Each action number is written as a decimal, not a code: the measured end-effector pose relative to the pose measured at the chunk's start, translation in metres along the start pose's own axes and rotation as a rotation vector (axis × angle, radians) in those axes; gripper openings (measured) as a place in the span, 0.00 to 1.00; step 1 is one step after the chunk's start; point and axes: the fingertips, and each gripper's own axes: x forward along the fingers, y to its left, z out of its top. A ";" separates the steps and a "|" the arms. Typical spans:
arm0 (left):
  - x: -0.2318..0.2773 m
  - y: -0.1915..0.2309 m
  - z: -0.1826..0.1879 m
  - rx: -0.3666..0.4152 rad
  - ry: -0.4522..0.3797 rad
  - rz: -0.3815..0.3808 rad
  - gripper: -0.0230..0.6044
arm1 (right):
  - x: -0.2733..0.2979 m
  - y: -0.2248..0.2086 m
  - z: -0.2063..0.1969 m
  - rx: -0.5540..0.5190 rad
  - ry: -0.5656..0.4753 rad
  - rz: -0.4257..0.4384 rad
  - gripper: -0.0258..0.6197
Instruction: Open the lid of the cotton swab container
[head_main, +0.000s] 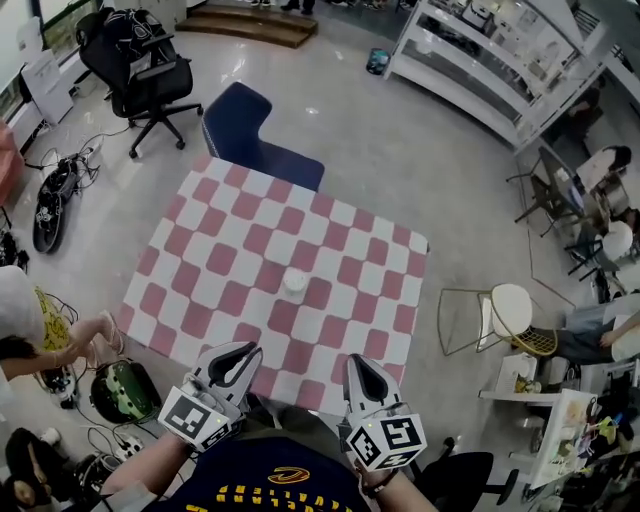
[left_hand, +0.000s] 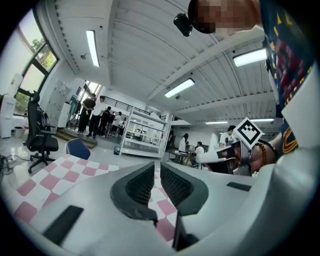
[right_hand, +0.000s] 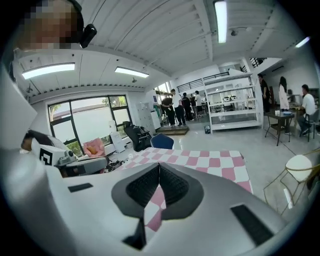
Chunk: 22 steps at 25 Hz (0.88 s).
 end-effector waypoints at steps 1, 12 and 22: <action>0.006 0.003 -0.004 0.009 0.010 0.001 0.06 | 0.008 -0.002 0.002 -0.017 0.000 0.008 0.06; 0.063 0.045 -0.057 0.104 0.162 0.078 0.11 | 0.084 -0.020 -0.011 -0.121 0.093 0.115 0.06; 0.117 0.094 -0.124 0.163 0.323 0.124 0.27 | 0.123 -0.028 -0.013 -0.212 0.106 0.223 0.16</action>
